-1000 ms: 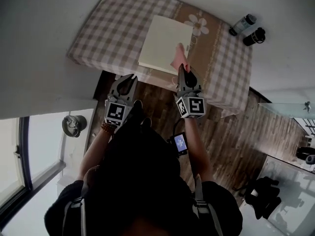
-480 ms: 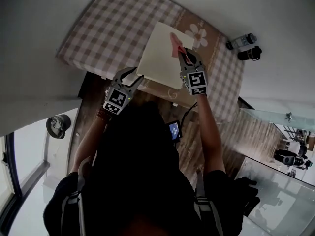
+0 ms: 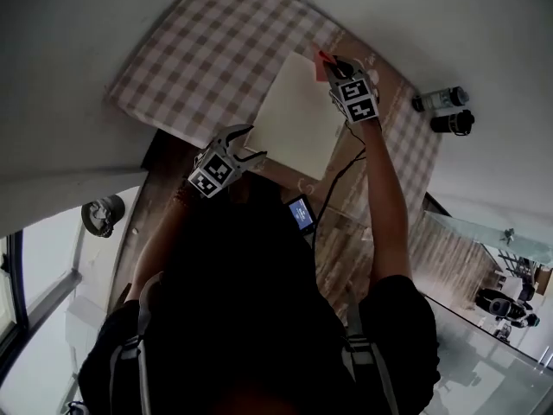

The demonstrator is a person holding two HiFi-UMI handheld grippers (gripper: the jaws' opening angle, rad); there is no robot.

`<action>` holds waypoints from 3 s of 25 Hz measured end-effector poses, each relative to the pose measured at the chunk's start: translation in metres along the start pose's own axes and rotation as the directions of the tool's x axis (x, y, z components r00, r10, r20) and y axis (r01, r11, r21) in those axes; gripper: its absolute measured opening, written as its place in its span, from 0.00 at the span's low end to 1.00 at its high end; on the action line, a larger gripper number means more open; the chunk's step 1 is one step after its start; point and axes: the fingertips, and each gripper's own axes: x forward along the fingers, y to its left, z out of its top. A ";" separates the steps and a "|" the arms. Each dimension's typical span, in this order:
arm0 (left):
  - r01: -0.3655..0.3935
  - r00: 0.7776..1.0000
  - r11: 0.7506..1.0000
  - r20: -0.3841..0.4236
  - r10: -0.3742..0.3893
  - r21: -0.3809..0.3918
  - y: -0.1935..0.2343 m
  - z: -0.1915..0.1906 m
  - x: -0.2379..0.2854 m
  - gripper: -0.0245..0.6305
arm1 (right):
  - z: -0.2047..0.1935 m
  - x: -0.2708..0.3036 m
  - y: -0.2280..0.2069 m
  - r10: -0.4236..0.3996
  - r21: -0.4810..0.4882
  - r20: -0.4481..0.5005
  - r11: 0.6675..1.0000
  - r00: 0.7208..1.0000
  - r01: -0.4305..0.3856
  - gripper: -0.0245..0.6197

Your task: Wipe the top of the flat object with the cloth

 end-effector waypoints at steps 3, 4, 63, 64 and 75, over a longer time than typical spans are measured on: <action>0.038 0.999 0.999 -0.033 -0.038 -0.002 -0.009 -0.004 0.008 0.54 | -0.003 0.027 -0.002 0.036 -0.051 -0.038 0.998 0.999 -0.038 0.07; 0.039 0.998 0.999 -0.039 -0.039 -0.006 -0.013 -0.005 0.006 0.54 | -0.005 0.033 0.001 0.045 -0.058 -0.051 0.997 0.998 -0.048 0.07; 0.026 0.999 1.000 -0.039 -0.026 -0.005 -0.014 -0.019 0.002 0.55 | -0.044 0.031 0.146 0.360 0.272 -0.155 0.911 0.920 -0.311 0.07; 0.025 0.999 1.000 -0.041 -0.025 -0.007 -0.015 -0.019 0.002 0.55 | -0.043 0.029 0.148 0.364 0.271 -0.153 0.910 0.919 -0.315 0.07; 0.033 0.999 0.999 -0.006 -0.033 -0.015 -0.005 -0.016 -0.007 0.55 | -0.032 0.022 0.179 0.399 0.258 -0.144 0.899 0.906 -0.355 0.07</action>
